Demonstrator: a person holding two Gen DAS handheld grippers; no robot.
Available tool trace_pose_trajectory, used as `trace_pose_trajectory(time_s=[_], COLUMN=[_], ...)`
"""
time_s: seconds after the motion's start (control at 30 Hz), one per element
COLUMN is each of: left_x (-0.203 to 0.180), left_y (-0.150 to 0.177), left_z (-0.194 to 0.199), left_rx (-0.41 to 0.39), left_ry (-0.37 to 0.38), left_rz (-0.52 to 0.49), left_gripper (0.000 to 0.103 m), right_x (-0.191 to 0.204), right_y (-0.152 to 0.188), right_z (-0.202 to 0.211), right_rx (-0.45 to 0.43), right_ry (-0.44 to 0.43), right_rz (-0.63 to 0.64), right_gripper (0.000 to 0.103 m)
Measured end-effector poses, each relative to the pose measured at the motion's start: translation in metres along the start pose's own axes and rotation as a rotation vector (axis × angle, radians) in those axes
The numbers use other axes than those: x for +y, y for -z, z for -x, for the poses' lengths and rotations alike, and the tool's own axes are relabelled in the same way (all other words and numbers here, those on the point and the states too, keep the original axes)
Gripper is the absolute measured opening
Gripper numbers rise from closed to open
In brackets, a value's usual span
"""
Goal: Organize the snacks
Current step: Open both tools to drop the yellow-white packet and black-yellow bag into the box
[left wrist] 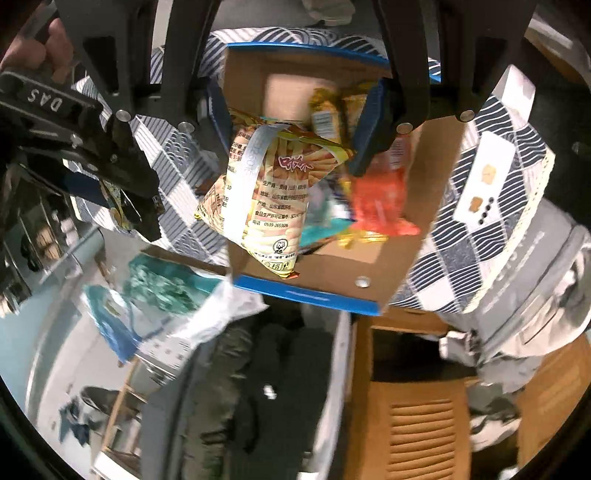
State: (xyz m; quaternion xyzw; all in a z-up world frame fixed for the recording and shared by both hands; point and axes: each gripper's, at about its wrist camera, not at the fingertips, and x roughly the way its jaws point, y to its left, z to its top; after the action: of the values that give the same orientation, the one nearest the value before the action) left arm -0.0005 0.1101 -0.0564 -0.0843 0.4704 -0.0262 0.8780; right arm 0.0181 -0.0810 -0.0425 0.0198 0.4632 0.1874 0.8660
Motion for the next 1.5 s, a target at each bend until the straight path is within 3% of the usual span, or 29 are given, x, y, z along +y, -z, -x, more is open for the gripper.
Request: trace_pose_trajectory(time_s=[0.53, 0.73, 1.07, 1.5], left_x=[0.071, 0.081, 0.088, 0.09], left_y=[0.01, 0.013, 0.016, 0.013], left_z=[-0.018, -0.025, -0.042, -0.023], left_rx=[0.041, 0.053, 0.097, 0.059], left_ry=[-0.091, -0.124, -0.156, -0.14], left_rz=[0.128, 0.132, 0.154, 0.199], left_gripper=[0.061, 0.061, 0.061, 0.076], right_x=[0.071, 0.08, 0.081, 0.074], right_y=[-0.001, 0.001, -0.01, -0.026], right_z=[-0.054, -0.077, -0.104, -0.065], right_rx=[0.11, 0.15, 0.144, 0.074], right_ry=[-0.057, -0.047, 0.006, -0.107], right_rz=[0.085, 0.087, 0.103, 0.01], right_gripper=[0.069, 0.07, 0.073, 0.077])
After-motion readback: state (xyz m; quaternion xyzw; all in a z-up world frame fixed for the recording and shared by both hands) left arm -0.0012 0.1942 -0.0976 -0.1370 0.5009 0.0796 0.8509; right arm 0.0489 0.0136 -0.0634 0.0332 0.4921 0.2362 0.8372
